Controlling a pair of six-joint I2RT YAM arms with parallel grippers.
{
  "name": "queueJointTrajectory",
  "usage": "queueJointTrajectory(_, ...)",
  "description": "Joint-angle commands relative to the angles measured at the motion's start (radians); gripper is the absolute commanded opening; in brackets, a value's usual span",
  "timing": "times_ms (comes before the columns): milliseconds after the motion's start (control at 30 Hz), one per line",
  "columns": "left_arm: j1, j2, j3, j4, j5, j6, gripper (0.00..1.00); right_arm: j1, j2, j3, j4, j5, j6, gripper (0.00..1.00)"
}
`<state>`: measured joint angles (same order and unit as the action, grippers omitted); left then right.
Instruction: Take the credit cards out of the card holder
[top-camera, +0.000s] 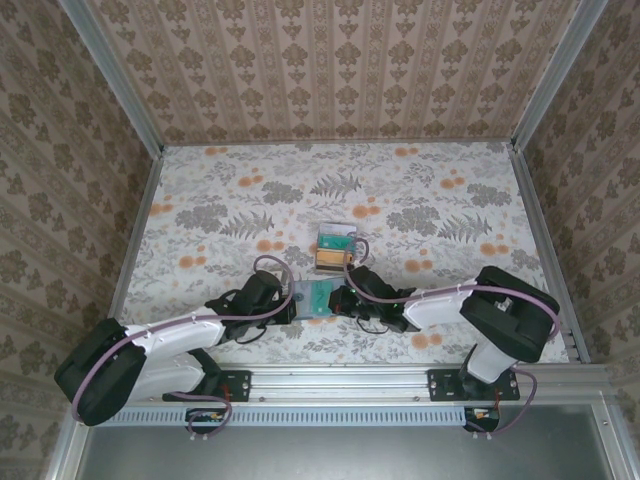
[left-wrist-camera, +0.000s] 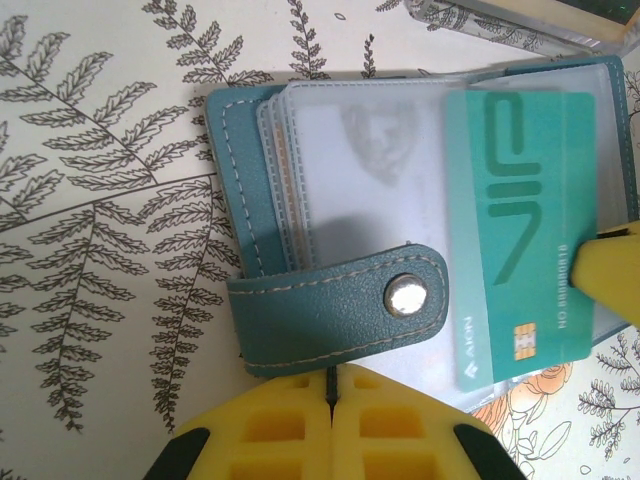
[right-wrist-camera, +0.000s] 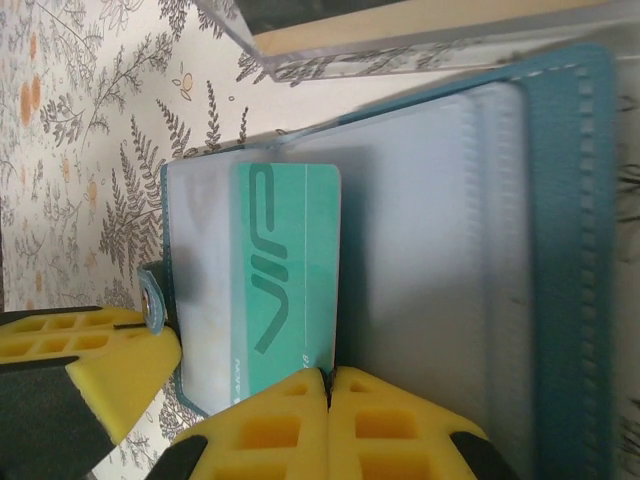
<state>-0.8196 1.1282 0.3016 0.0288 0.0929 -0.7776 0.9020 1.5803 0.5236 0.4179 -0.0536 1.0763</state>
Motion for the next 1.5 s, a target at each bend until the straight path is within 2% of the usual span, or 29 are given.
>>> queueJointTrajectory(0, -0.009, -0.003, 0.008, -0.078, -0.016, 0.006, 0.03, -0.019, -0.052, -0.047, -0.08, 0.021, -0.024, 0.05)
queueJointTrajectory(267, -0.01, -0.028, 0.014, -0.094, -0.012, 0.012, 0.04, -0.05, -0.282, -0.089, -0.247, 0.023, -0.131, 0.02)
queueJointTrajectory(467, -0.012, -0.083, 0.023, -0.117, -0.006, 0.03, 0.07, -0.076, -0.481, 0.025, -0.54, 0.057, -0.359, 0.01)
queueJointTrajectory(533, -0.012, -0.103, 0.029, -0.128, -0.003, 0.038, 0.1, -0.082, -0.519, 0.075, -0.604, 0.068, -0.464, 0.0)
queueJointTrajectory(633, -0.012, -0.132, 0.04, -0.147, 0.0, 0.049, 0.2, -0.082, -0.53, 0.154, -0.664, 0.069, -0.652, 0.0)
queueJointTrajectory(767, -0.012, -0.179, 0.048, -0.172, 0.001, 0.058, 0.49, -0.084, -0.493, 0.255, -0.719, 0.077, -0.91, 0.0)
queueJointTrajectory(933, -0.012, -0.253, 0.042, -0.222, -0.023, 0.054, 0.98, -0.086, -0.39, 0.403, -0.79, 0.087, -1.231, 0.0)
queueJointTrajectory(1100, -0.01, -0.315, 0.039, -0.262, -0.036, 0.054, 1.0, -0.107, -0.247, 0.567, -0.907, 0.071, -1.462, 0.0)
queueJointTrajectory(1267, -0.009, -0.366, 0.033, -0.297, -0.042, 0.054, 1.0, -0.165, -0.101, 0.699, -0.998, 0.042, -1.57, 0.0)
queueJointTrajectory(1467, -0.005, -0.426, 0.01, -0.319, -0.053, 0.051, 1.0, -0.192, 0.06, 0.816, -1.061, 0.085, -1.675, 0.0)
